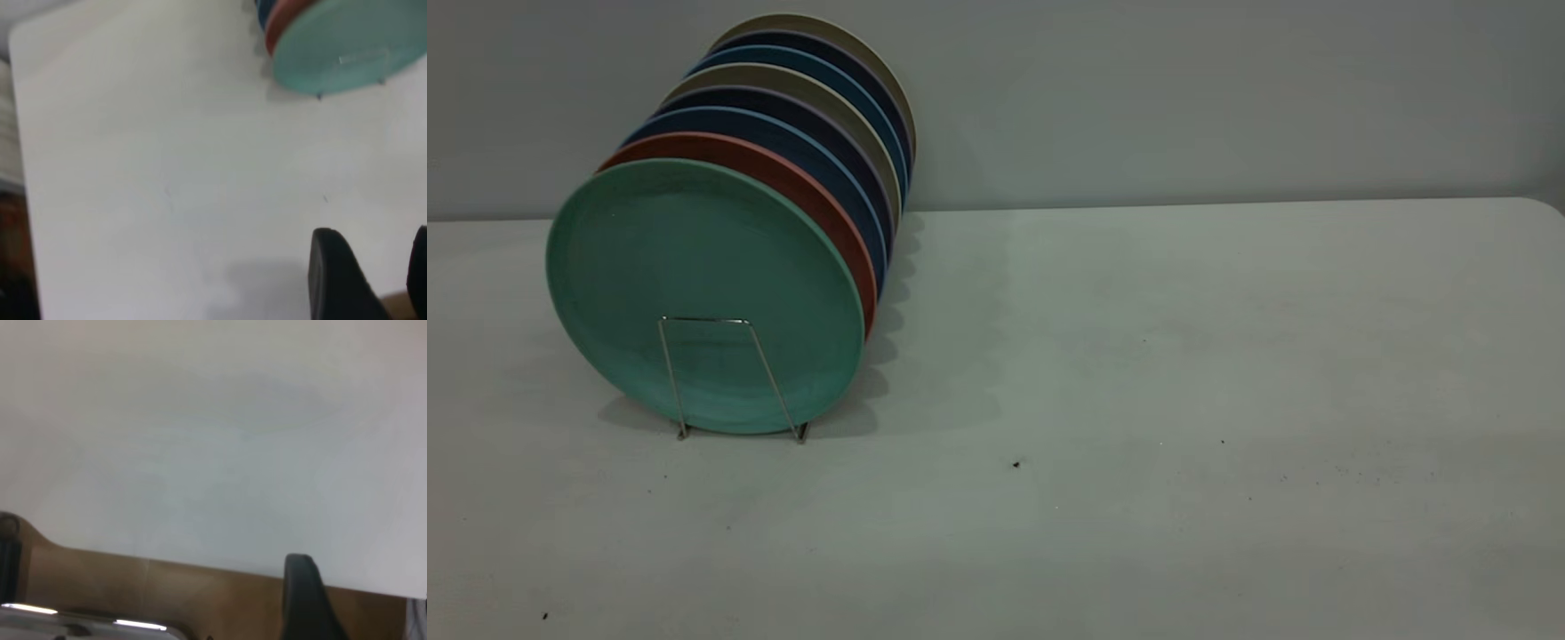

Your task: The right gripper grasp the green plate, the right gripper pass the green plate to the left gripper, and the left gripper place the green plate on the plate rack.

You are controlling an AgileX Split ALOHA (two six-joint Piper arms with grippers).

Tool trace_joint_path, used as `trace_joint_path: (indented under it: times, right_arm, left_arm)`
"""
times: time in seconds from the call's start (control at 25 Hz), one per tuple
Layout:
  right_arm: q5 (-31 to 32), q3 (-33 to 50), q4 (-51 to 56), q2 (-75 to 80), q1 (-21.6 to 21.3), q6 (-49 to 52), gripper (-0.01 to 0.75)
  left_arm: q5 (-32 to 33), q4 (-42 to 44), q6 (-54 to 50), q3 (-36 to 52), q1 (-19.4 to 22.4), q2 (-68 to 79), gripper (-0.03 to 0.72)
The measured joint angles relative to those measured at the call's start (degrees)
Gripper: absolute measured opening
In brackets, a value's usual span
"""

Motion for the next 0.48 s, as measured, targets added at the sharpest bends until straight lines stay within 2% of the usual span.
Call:
trace_joint_path:
  times: [0.48]
  right_arm:
    - [0.3,0.2,-0.1,-7.4,0.1,0.0,0.44]
  left_arm:
    - [-0.1,-0.2,-7.5,26.1,0.0,-23.4,0.355]
